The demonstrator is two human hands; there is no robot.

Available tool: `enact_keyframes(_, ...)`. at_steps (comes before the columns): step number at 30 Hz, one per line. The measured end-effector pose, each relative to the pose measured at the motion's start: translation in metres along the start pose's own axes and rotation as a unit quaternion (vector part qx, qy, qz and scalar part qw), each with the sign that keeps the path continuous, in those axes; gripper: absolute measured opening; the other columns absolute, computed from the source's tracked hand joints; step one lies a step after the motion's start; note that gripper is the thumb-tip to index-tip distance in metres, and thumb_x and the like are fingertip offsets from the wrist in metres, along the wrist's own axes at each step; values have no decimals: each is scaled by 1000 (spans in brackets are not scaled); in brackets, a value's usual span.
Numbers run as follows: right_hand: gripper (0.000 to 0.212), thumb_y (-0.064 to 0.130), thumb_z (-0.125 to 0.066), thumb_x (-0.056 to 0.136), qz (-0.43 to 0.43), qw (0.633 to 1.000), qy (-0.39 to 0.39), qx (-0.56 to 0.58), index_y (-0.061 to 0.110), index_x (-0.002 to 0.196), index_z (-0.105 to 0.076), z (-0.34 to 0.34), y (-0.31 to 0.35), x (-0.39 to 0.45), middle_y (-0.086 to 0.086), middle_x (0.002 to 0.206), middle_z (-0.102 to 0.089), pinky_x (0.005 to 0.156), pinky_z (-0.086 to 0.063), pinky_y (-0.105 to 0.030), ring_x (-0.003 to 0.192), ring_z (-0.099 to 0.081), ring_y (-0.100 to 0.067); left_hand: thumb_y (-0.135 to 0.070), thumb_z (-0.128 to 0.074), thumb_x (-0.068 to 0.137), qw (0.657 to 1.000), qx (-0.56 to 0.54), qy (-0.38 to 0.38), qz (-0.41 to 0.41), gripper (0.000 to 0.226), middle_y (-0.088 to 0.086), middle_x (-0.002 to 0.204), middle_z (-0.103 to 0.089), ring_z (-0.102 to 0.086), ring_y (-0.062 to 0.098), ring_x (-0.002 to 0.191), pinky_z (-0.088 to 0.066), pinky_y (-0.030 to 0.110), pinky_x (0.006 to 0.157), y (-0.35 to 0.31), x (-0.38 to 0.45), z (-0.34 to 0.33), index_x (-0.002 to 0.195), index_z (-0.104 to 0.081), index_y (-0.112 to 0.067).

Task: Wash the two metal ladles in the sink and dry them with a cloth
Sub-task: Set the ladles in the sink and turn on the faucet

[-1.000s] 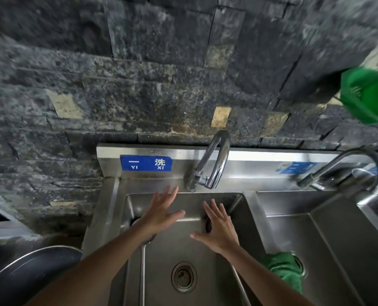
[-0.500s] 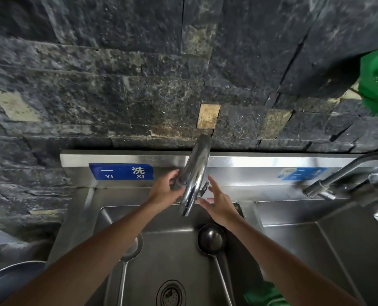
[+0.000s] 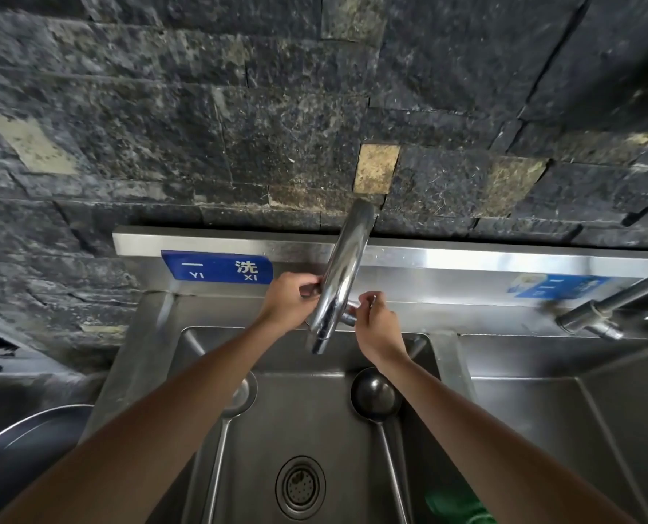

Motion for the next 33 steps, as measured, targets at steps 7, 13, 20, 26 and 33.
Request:
enact_keyframes(7,16,22,-37,108,-30,997,-14,70,19,111,-52,-5,-13,0,1,90,-64,80,-58,-54,87,-69,-27,-17,-79,84,1000,-8,5,15,10,-15,77,-64,-55,-12,70,-53,25,77,2,-2,-2,92,-76,-11)
enact_keyframes(13,17,25,-36,108,-30,996,-7,80,19,112,-52,-4,-11,0,1,93,-63,82,-59,-54,89,-69,-27,-14,-78,85,1000,-14,-2,13,13,-12,78,-63,-55,-9,70,-54,31,84,4,-1,-3,95,-74,-7)
enact_keyframes(20,17,30,-35,108,-34,997,-2,74,24,113,-50,-2,-10,-5,-5,95,-67,81,-59,-53,87,-71,-28,-20,-80,84,1000,-13,5,17,18,-13,80,-67,-62,-2,73,-56,31,83,14,0,-9,99,-75,-13)
enact_keyframes(26,21,41,-42,104,-47,997,20,65,25,117,-48,-4,-17,-13,-6,103,-71,81,-61,-54,86,-71,-24,-11,-75,88,999,-26,28,36,31,-8,98,-71,-68,13,90,-58,38,90,16,-6,-16,118,-68,-15)
enact_keyframes(33,41,34,-45,105,-52,997,32,53,22,144,-41,0,-27,-37,3,94,-69,77,-59,-43,82,-72,-23,-6,-68,92,997,-52,9,61,64,6,139,-61,-71,27,106,-58,48,94,21,-34,-23,148,-44,-23)
Point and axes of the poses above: each hand's wrist, its own x-axis towards the middle knuckle, its own z-axis out of the back of the hand, y = z × x, the point moved 6 cm from there along x, towards the middle knuckle
